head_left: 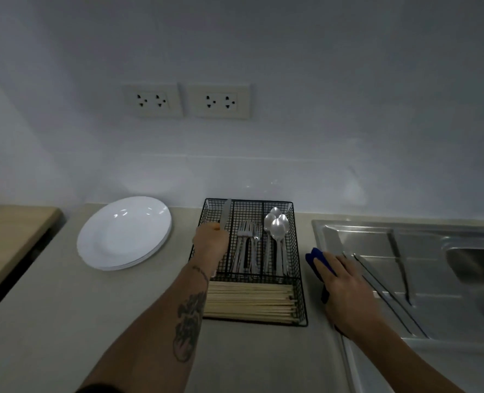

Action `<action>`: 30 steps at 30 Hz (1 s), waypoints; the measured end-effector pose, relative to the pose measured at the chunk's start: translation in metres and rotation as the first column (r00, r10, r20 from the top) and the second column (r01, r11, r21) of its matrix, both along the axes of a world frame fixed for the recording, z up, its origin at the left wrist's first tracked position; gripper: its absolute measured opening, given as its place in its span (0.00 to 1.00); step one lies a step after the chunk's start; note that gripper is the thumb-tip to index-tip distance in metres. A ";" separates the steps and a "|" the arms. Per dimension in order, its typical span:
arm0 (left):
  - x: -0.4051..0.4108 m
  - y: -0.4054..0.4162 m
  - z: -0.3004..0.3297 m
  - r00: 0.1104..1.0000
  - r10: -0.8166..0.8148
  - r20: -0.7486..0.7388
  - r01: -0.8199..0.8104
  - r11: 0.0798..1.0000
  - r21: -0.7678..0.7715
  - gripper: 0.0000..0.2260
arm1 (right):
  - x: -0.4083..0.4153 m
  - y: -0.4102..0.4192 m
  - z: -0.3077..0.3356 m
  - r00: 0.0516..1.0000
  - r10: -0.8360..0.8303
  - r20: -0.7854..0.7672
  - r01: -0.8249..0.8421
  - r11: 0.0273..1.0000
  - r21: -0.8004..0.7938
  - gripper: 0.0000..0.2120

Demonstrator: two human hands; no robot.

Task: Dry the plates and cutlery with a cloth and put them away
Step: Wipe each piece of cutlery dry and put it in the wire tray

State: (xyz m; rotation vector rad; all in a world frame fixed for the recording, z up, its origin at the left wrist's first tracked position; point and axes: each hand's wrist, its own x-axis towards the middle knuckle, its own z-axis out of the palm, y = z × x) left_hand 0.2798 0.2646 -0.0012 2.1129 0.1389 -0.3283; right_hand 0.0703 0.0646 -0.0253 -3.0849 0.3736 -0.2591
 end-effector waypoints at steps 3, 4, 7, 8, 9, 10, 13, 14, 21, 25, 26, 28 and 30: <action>0.008 0.005 -0.007 1.000 0.029 -0.007 -0.029 1.000 -0.001 0.09 | 0.004 -0.004 -0.004 1.000 0.003 -0.028 -0.002 0.999 0.037 0.40; 0.010 0.005 -0.009 0.999 0.036 -0.008 -0.036 0.999 -0.011 0.09 | 0.005 -0.005 -0.005 0.999 0.006 -0.032 -0.004 0.999 0.052 0.40; 0.015 0.004 -0.015 0.999 0.027 -0.017 -0.027 1.000 0.001 0.10 | 0.007 -0.007 -0.007 1.000 0.011 -0.027 -0.008 0.995 0.097 0.38; 0.016 0.002 -0.018 1.000 0.008 -0.008 -0.007 1.000 0.020 0.12 | 0.007 -0.008 -0.008 1.000 0.010 -0.017 -0.008 0.994 0.108 0.38; 0.015 0.001 -0.019 1.000 -0.010 -0.010 0.011 0.999 0.038 0.12 | 0.007 -0.008 -0.008 1.000 0.010 -0.010 -0.009 0.993 0.116 0.37; 0.014 0.000 -0.022 1.000 -0.020 -0.009 0.020 0.999 0.047 0.11 | 0.007 -0.008 -0.009 1.000 0.008 -0.008 -0.007 0.993 0.122 0.37; 0.011 -0.001 -0.025 0.999 -0.040 0.010 0.039 0.995 0.088 0.09 | 0.005 -0.008 -0.009 1.000 0.002 -0.003 -0.001 0.991 0.131 0.38; 0.011 -0.001 -0.026 0.999 -0.050 0.020 0.048 0.994 0.102 0.09 | 0.004 -0.008 -0.009 1.000 -0.004 0.004 0.003 0.991 0.133 0.38; -0.002 -0.003 -0.014 0.990 -0.115 0.085 0.100 0.980 0.170 0.06 | -0.013 -0.004 0.000 0.998 -0.049 0.034 0.045 0.992 0.119 0.40; -0.022 -0.012 0.001 0.958 -0.195 0.208 0.164 0.973 0.160 0.13 | -0.036 -0.005 0.006 0.995 -0.079 0.062 0.071 0.990 0.125 0.40; -0.031 -0.019 0.006 0.944 -0.226 0.241 0.191 0.968 0.161 0.16 | -0.042 -0.006 0.007 0.993 -0.092 0.069 0.083 0.989 0.126 0.40; -0.055 -0.037 0.016 0.911 -0.299 0.286 0.273 0.954 0.125 0.16 | -0.057 -0.008 0.010 0.990 -0.124 0.062 0.115 0.984 0.132 0.40; -0.083 -0.059 0.021 0.862 -0.411 0.297 0.392 0.912 0.125 0.13 | -0.076 -0.012 0.012 0.987 -0.158 0.039 0.151 0.977 0.152 0.39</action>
